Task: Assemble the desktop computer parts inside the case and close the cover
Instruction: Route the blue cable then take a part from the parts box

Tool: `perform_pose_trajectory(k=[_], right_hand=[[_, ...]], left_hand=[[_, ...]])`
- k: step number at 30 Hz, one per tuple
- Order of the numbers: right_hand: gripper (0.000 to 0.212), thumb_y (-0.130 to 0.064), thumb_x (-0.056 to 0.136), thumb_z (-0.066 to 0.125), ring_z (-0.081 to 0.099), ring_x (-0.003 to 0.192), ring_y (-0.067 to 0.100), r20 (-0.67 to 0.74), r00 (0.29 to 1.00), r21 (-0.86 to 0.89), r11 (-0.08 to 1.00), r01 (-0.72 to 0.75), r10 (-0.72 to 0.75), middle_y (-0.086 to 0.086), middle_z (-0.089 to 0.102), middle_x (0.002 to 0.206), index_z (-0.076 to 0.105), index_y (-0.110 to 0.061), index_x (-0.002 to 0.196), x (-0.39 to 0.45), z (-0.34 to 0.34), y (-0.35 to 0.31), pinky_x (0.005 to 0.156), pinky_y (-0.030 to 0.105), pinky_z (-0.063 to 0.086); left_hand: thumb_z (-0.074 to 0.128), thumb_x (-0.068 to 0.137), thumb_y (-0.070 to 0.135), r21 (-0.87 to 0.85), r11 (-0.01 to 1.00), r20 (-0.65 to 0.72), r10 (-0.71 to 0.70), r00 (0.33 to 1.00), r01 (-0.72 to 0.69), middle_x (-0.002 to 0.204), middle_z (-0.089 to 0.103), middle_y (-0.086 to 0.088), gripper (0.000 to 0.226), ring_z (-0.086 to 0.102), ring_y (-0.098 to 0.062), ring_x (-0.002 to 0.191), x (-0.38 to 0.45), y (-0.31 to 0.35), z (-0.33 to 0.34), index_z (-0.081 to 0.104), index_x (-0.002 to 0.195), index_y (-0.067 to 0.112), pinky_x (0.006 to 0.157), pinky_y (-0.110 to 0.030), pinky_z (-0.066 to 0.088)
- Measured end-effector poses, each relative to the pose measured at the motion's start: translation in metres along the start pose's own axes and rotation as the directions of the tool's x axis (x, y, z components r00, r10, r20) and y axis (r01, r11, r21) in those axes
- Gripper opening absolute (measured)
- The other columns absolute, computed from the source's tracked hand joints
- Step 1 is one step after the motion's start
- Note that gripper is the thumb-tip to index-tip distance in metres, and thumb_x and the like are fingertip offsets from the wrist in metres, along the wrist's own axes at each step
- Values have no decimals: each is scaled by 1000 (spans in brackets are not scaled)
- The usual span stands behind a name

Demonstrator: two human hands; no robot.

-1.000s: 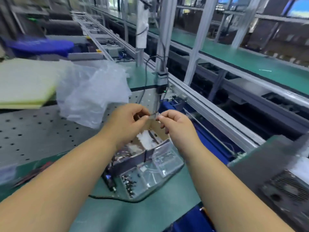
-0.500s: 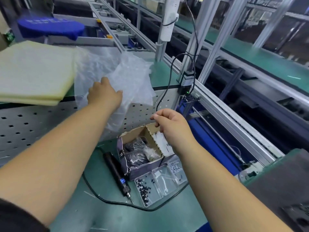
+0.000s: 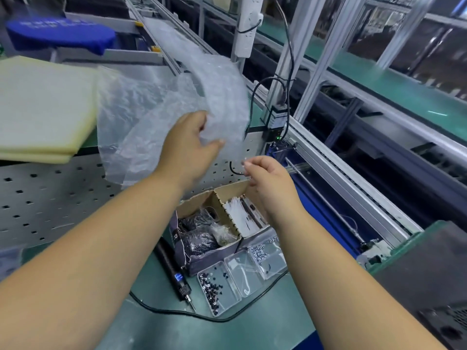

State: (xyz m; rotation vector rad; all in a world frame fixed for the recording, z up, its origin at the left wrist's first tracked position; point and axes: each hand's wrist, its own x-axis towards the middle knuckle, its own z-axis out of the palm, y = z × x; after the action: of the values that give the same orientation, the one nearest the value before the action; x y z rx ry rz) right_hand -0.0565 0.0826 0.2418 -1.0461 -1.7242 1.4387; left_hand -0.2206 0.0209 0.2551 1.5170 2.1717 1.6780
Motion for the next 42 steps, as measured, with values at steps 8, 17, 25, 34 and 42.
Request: perform_pose_trajectory(k=[8,17,25,34,42], right_hand=[[54,-38,88,71,71,100,13,-162,987,377,923,80,-19,2,68,121,49,-15,132,-8,-27,-20,74,27,59],[33,-5,87,71,74,86,22,-269,963,326,939,104,-13,12,74,103,59,-1,117,-47,-87,2,67,29,58],[19,-10,92,68,73,88,11,-138,989,156,985,69,-48,1,76,100,68,-10,110,-96,-164,34,67,18,55],[8,-28,86,63,71,91,21,-424,904,1,998,64,-57,-2,74,96,65,-26,94,-169,-298,57,86,56,56],[47,-32,85,67,66,106,21,-508,861,59,996,72,-32,2,61,124,44,-38,125,-232,-414,66,92,51,55]], left_hand=[[80,75,8,-376,925,403,104,909,61,101,69,9,39,64,-8,97,-39,21,23,63,104,27,86,-28,50],[65,82,37,-491,736,771,117,626,466,127,63,15,57,60,-4,116,-64,54,52,45,135,32,93,-24,50],[56,90,19,-608,202,791,67,608,768,137,56,-19,55,57,-36,121,-91,105,111,44,143,9,91,-44,53],[84,73,27,-569,636,685,16,729,521,121,68,-5,66,66,-28,110,-151,188,218,52,130,18,88,-47,54],[86,69,29,-573,587,762,125,636,572,116,70,-7,61,69,-28,104,-204,280,294,61,123,16,79,-39,57]])
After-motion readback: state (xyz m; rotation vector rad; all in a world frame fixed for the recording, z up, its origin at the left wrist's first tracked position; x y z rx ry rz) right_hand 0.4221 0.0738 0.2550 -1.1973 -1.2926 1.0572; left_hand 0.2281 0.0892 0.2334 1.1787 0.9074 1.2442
